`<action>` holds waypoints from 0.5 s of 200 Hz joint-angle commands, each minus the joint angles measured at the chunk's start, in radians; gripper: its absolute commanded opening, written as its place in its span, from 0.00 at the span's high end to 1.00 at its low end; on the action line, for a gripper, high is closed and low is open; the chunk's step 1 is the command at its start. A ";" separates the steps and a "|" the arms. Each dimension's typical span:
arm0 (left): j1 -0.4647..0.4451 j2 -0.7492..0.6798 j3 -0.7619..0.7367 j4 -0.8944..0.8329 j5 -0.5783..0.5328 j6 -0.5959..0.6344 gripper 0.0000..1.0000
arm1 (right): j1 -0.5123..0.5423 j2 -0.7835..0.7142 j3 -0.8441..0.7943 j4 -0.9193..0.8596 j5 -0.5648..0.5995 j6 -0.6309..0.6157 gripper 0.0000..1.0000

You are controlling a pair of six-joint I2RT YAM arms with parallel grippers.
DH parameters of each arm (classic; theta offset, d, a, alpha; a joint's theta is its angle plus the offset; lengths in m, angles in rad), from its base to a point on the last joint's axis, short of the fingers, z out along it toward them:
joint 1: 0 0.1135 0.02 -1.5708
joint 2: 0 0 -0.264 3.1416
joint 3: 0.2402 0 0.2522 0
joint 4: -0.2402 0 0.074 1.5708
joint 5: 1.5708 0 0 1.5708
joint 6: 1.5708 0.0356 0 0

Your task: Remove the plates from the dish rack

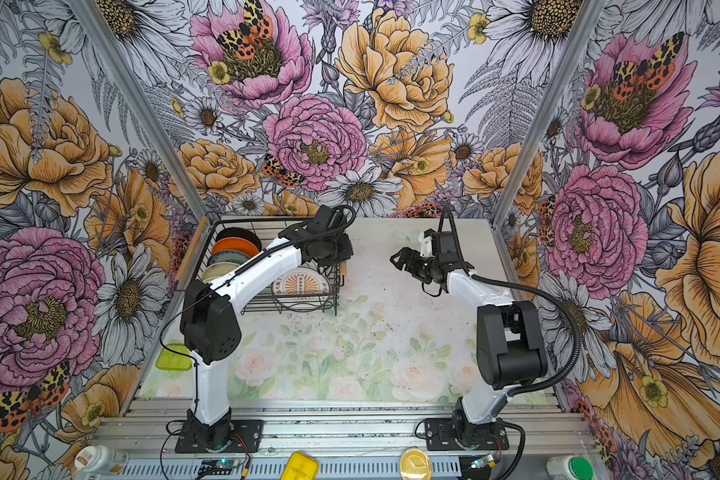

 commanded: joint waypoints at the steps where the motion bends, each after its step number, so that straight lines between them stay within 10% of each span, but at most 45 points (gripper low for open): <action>1: 0.012 -0.009 -0.149 0.075 -0.025 -0.298 1.00 | 0.015 0.012 0.040 0.029 -0.059 0.009 0.12; 100: 0.108 -0.039 -0.205 0.306 0.024 -0.328 0.86 | 0.139 -0.004 0.014 0.037 -0.001 0.061 0.12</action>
